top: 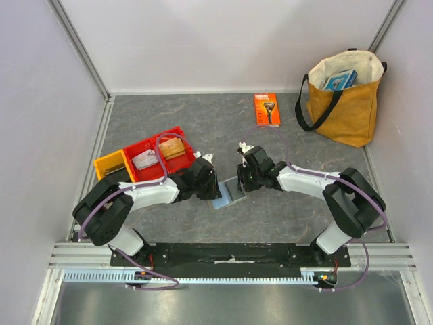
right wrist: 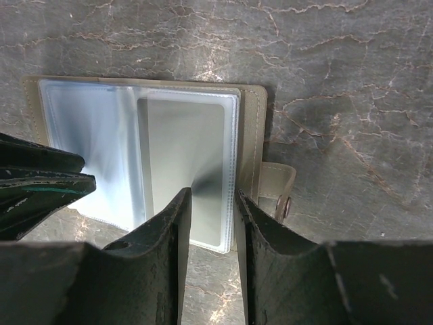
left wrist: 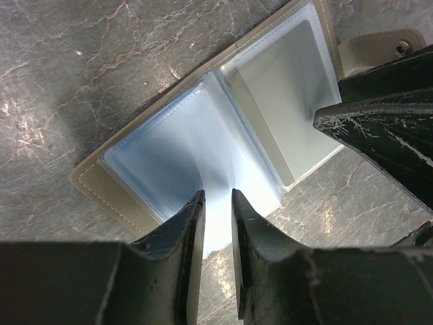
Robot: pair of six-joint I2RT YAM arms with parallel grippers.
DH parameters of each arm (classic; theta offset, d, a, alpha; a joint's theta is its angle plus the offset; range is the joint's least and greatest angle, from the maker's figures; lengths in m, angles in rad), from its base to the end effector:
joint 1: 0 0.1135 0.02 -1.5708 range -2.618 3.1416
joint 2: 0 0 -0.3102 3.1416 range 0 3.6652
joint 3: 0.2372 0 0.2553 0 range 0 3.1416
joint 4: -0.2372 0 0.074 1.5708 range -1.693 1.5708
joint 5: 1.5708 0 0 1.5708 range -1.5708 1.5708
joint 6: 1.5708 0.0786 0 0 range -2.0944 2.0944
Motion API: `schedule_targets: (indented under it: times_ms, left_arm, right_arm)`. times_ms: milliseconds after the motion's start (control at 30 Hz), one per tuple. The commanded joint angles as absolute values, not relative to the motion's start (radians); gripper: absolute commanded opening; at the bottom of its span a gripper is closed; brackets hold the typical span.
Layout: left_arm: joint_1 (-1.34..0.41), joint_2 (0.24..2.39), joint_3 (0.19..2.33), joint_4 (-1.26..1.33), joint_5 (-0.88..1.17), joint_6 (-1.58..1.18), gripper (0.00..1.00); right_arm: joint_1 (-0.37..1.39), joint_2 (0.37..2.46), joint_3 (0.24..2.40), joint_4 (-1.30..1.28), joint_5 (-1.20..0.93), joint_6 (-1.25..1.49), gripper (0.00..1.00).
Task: Take the credit cards out of the card holder
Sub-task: Remove the credit card from the card holder.
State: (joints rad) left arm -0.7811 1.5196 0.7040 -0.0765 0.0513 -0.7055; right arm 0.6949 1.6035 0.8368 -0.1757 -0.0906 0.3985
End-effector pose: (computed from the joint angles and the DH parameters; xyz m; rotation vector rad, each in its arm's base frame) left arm 0.2199 -0.2237 0.1650 0.1216 2.5926 -0.6690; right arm 0.2566 0.2232 0.1714 -0.4215 2.5642 0.5396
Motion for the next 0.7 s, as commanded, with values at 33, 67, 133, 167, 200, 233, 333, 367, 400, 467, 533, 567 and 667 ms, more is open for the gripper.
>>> schedule_targets:
  times_ms: [33, 67, 133, 167, 200, 233, 333, 367, 400, 467, 533, 567, 667]
  left_arm:
    - [-0.788, 1.531, 0.716, -0.129, 0.032, -0.661, 0.29]
    - [-0.788, 1.532, 0.716, -0.129, 0.032, -0.661, 0.29]
    - [-0.790, 1.529, 0.716, -0.129, 0.032, -0.660, 0.29]
    - [-0.790, 1.526, 0.718, -0.129, 0.032, -0.658, 0.29]
    - [-0.792, 1.526, 0.718, -0.129, 0.031, -0.658, 0.29]
    - [-0.790, 1.525, 0.716, -0.129, 0.031, -0.658, 0.29]
    - [-0.792, 1.525, 0.718, -0.130, 0.031, -0.658, 0.29]
    - [-0.792, 1.526, 0.718, -0.130, 0.031, -0.658, 0.29]
    - [-0.793, 1.526, 0.718, -0.130, 0.032, -0.657, 0.29]
    - [-0.792, 1.526, 0.718, -0.130, 0.032, -0.657, 0.29]
    - [-0.793, 1.525, 0.718, -0.130, 0.031, -0.658, 0.29]
    - [-0.792, 1.526, 0.718, -0.129, 0.032, -0.658, 0.29]
    - [-0.792, 1.526, 0.719, -0.132, 0.032, -0.657, 0.29]
  right_arm:
    - [0.698, 1.559, 0.868, -0.156, -0.094, 0.384, 0.39]
    - [0.698, 1.554, 0.868, -0.160, -0.084, 0.383, 0.43]
    - [0.698, 1.551, 0.867, -0.163, -0.068, 0.379, 0.46]
    - [0.698, 1.549, 0.867, -0.164, -0.061, 0.377, 0.47]
    - [0.698, 1.548, 0.865, -0.164, -0.057, 0.376, 0.47]
    - [0.698, 1.548, 0.865, -0.164, -0.055, 0.373, 0.47]
    - [0.699, 1.558, 0.868, -0.164, -0.066, 0.370, 0.46]
    - [0.698, 1.562, 0.870, -0.161, -0.072, 0.368, 0.45]
    - [0.698, 1.565, 0.870, -0.163, -0.077, 0.367, 0.45]
    - [0.698, 1.572, 0.871, -0.160, -0.080, 0.365, 0.43]
    - [0.699, 1.581, 0.871, -0.156, -0.080, 0.365, 0.41]
    - [0.698, 1.585, 0.871, -0.155, -0.081, 0.365, 0.41]
    - [0.698, 1.594, 0.871, -0.153, -0.086, 0.365, 0.40]
